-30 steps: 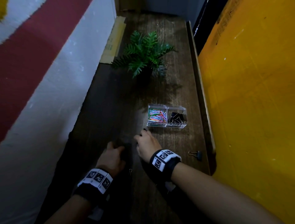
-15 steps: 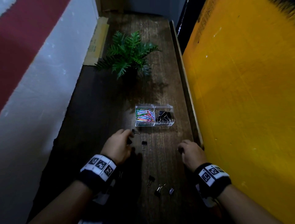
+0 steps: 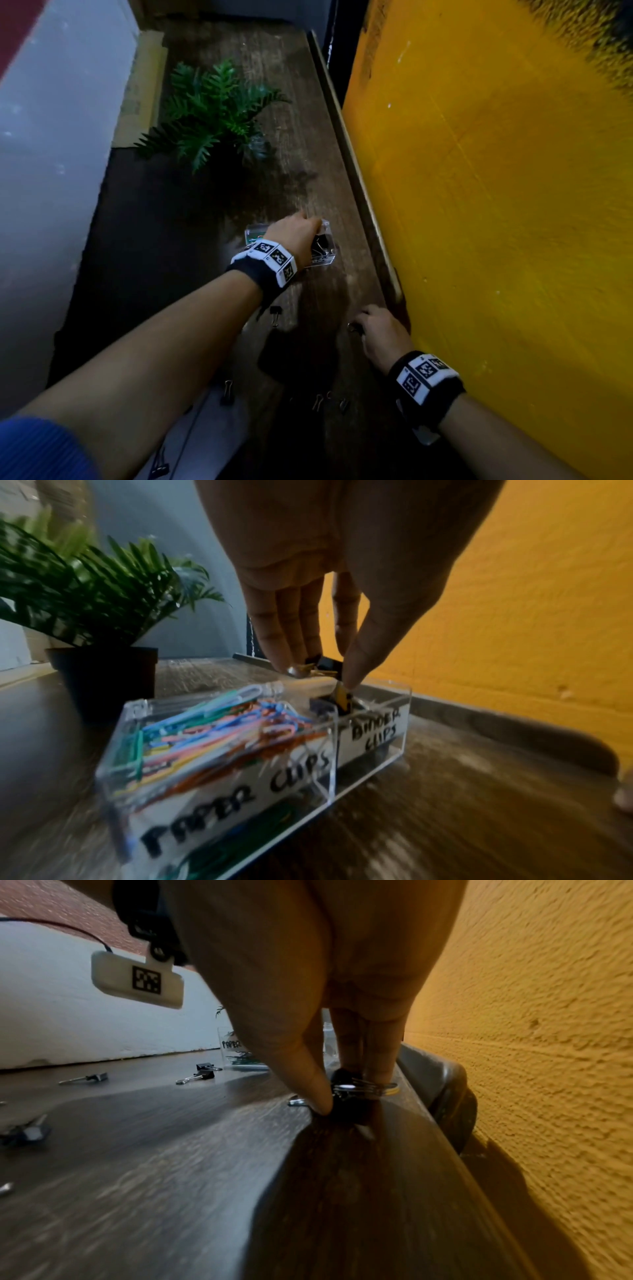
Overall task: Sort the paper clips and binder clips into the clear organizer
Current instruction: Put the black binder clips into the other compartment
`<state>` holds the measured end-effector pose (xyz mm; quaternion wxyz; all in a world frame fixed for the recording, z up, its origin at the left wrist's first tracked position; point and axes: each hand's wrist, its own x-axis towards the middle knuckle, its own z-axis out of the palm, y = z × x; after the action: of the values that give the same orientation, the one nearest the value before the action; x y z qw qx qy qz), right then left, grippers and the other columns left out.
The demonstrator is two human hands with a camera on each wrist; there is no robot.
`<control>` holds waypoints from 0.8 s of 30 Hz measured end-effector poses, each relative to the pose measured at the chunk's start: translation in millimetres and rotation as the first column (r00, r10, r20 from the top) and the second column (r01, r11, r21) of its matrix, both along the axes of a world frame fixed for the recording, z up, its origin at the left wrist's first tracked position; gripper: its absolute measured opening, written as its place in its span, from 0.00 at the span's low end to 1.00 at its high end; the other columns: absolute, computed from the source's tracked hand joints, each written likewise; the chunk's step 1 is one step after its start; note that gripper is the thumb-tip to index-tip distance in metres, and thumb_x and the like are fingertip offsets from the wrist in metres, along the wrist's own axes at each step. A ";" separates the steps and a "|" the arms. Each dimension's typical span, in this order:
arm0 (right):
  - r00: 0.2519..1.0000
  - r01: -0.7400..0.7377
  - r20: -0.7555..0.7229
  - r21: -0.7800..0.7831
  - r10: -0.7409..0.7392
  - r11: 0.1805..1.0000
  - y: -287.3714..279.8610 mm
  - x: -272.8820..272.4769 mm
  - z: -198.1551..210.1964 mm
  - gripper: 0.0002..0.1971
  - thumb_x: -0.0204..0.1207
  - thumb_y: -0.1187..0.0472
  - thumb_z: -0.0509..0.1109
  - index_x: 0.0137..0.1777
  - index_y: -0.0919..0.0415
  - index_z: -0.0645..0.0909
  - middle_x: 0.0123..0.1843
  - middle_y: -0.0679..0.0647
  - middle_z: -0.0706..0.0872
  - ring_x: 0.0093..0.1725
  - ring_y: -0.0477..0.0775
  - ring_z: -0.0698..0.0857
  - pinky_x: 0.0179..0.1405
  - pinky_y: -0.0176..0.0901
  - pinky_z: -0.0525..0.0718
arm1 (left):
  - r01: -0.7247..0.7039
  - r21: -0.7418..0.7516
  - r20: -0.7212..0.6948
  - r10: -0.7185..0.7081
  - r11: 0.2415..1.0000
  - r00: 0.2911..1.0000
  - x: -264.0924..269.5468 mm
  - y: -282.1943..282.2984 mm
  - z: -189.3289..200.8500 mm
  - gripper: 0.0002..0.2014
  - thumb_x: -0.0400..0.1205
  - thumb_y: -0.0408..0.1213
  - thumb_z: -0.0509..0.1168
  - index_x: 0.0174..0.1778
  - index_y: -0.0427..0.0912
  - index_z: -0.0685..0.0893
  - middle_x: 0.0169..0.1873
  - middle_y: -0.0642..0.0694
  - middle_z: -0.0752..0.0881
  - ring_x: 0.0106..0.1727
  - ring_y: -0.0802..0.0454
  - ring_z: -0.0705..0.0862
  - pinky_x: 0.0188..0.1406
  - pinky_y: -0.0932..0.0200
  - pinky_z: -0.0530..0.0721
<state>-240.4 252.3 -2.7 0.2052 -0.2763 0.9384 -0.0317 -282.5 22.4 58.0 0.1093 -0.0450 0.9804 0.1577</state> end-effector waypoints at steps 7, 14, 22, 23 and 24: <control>1.000 -0.011 -0.002 -0.053 0.011 0.999 -4.1 -4.9 -3.7 0.15 0.80 0.59 0.64 0.66 0.53 0.80 0.61 0.53 0.79 0.59 0.53 0.78 0.56 0.44 0.81 | 0.002 -0.103 0.033 0.001 0.995 0.999 -3.3 -2.4 -12.6 0.15 0.78 0.34 0.65 0.60 0.41 0.75 0.54 0.40 0.82 0.57 0.41 0.77 0.49 0.47 0.79; 1.000 -0.006 0.021 -0.121 0.009 0.993 -8.7 -5.0 -4.0 0.15 0.80 0.56 0.66 0.66 0.51 0.81 0.61 0.52 0.79 0.60 0.53 0.79 0.60 0.44 0.79 | -0.016 -0.079 0.056 0.020 0.997 0.998 1.3 -7.7 -20.1 0.13 0.80 0.35 0.65 0.60 0.40 0.77 0.55 0.39 0.81 0.59 0.42 0.75 0.55 0.46 0.80; 0.999 0.044 0.017 -0.342 -0.040 0.939 -30.4 -15.2 12.3 0.16 0.76 0.60 0.71 0.64 0.54 0.82 0.61 0.48 0.81 0.59 0.46 0.81 0.59 0.33 0.76 | -0.044 -0.004 -0.029 0.044 0.999 0.999 7.5 -1.9 -16.3 0.14 0.79 0.32 0.65 0.61 0.39 0.78 0.56 0.39 0.77 0.55 0.41 0.80 0.52 0.49 0.82; 0.999 0.051 0.010 -0.368 -0.051 0.928 -37.4 -20.6 17.0 0.16 0.76 0.60 0.71 0.64 0.54 0.82 0.62 0.48 0.81 0.58 0.46 0.81 0.59 0.35 0.77 | -0.038 -0.013 -0.045 0.037 0.999 0.998 10.6 -0.2 -14.9 0.14 0.79 0.33 0.64 0.61 0.40 0.79 0.55 0.39 0.78 0.56 0.41 0.79 0.53 0.49 0.81; 0.998 0.056 -0.002 -0.399 -0.063 0.915 -44.8 -26.9 21.4 0.16 0.75 0.59 0.72 0.64 0.53 0.83 0.61 0.49 0.81 0.57 0.46 0.81 0.58 0.36 0.78 | -0.035 -0.023 -0.070 0.033 0.999 0.997 14.7 1.0 -13.5 0.14 0.80 0.34 0.64 0.61 0.41 0.79 0.55 0.39 0.80 0.58 0.42 0.78 0.55 0.50 0.80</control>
<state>-267.3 207.5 18.7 0.1365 -0.2839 0.9218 -0.2262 -267.7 23.4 44.5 0.0720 -0.0574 0.9845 0.1492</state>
